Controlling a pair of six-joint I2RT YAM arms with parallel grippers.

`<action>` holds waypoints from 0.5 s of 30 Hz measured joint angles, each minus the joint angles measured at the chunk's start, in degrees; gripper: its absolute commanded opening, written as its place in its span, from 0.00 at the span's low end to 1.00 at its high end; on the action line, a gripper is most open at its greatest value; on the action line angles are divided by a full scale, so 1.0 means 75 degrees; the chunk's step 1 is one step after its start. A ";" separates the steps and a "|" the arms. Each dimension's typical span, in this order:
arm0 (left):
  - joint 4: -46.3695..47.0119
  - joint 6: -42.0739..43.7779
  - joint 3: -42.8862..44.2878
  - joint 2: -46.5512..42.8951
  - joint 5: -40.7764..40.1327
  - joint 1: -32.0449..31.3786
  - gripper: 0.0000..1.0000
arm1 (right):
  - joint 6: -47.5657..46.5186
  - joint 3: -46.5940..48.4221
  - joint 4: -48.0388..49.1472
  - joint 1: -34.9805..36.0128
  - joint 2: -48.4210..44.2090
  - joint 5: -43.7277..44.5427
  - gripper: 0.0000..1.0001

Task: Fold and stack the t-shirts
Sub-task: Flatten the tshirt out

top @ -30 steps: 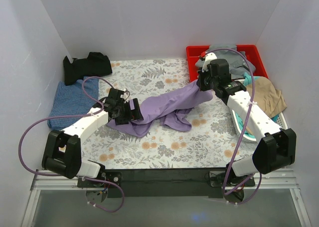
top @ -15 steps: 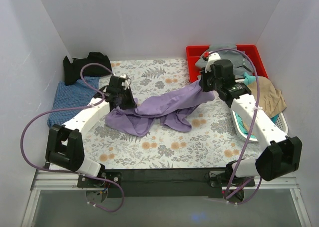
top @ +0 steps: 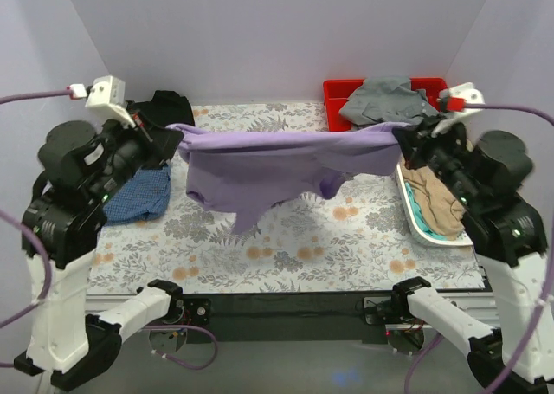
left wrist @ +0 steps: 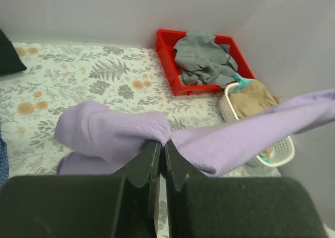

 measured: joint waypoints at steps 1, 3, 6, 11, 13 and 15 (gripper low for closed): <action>-0.0210 -0.0006 0.0169 -0.0172 0.0175 0.0000 0.00 | -0.0003 0.0326 -0.0111 0.0000 -0.0195 -0.0119 0.01; -0.0516 -0.0017 0.0391 -0.0487 0.0481 -0.0003 0.00 | -0.0009 0.1023 -0.0323 0.0003 -0.0481 -0.0411 0.01; -0.0723 -0.0149 0.0603 -0.1055 0.0883 -0.0003 0.00 | 0.0012 0.1955 -0.0510 0.0000 -0.0764 -0.0927 0.01; -0.0822 -0.0673 0.0950 -0.1818 0.1580 0.0000 0.00 | 0.0140 0.2614 -0.0586 0.0000 -0.1020 -0.1912 0.01; -0.0810 -0.0822 0.0968 -0.1888 0.1801 0.0000 0.00 | 0.0187 0.2617 -0.0659 0.0000 -0.0988 -0.2154 0.01; -0.0720 -0.0903 0.0638 -0.1880 0.1955 0.0000 0.00 | 0.0192 0.2495 -0.0697 0.0000 -0.0901 -0.2267 0.01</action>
